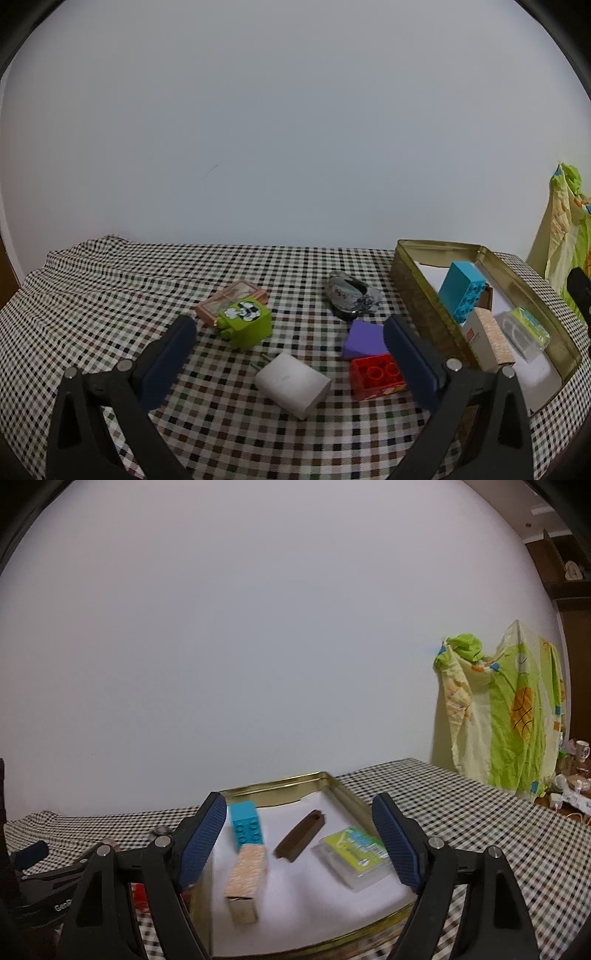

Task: Organize rigid objects
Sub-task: 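Withdraw both tools from the tin toward the remaining objects on the table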

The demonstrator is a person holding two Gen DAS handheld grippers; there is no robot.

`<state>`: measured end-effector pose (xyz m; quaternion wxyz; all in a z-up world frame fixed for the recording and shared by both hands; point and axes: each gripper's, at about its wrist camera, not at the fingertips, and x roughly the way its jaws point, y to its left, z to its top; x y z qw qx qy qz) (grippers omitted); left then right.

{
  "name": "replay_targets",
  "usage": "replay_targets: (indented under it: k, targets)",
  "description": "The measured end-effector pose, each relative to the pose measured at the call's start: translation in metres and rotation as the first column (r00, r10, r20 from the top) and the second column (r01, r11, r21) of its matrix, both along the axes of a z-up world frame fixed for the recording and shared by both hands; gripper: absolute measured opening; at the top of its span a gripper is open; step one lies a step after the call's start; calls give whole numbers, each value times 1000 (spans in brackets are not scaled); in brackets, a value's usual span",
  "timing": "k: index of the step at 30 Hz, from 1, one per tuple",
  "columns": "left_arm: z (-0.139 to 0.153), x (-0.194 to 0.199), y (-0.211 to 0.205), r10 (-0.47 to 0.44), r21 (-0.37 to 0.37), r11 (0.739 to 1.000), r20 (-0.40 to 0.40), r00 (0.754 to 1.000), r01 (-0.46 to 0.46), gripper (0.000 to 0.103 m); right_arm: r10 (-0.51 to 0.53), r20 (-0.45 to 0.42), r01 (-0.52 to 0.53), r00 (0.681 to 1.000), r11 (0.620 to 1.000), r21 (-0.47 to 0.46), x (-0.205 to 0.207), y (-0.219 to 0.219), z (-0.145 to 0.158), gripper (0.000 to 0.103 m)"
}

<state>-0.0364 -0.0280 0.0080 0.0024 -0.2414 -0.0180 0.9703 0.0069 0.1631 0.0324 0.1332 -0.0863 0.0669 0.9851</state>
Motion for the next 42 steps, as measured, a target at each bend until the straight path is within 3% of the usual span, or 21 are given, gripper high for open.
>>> replay_targets:
  k: [14, 23, 29, 34, 42]
  targets:
    - [-2, -7, -71, 113, -30, 993, -3, 994, -113, 103, 120, 72, -119, 990, 993, -10, -11, -54, -8, 83]
    - [-4, -17, -128, 214, -34, 976, 16, 977, -213, 103, 223, 177, -228, 959, 974, 9, -36, -95, -13, 83]
    - [-6, -20, -156, 255, -26, 967, 37, 966, -254, 103, 342, 308, -346, 888, 937, -44, -65, -127, -24, 83]
    - [-10, -26, -175, 281, -21, 960, 60, 958, -280, 103, 443, 419, -439, 792, 891, -112, -92, -150, -37, 83]
    - [-16, -28, -176, 273, -26, 962, 88, 958, -272, 103, 491, 541, -501, 683, 854, -141, -117, -176, -57, 80]
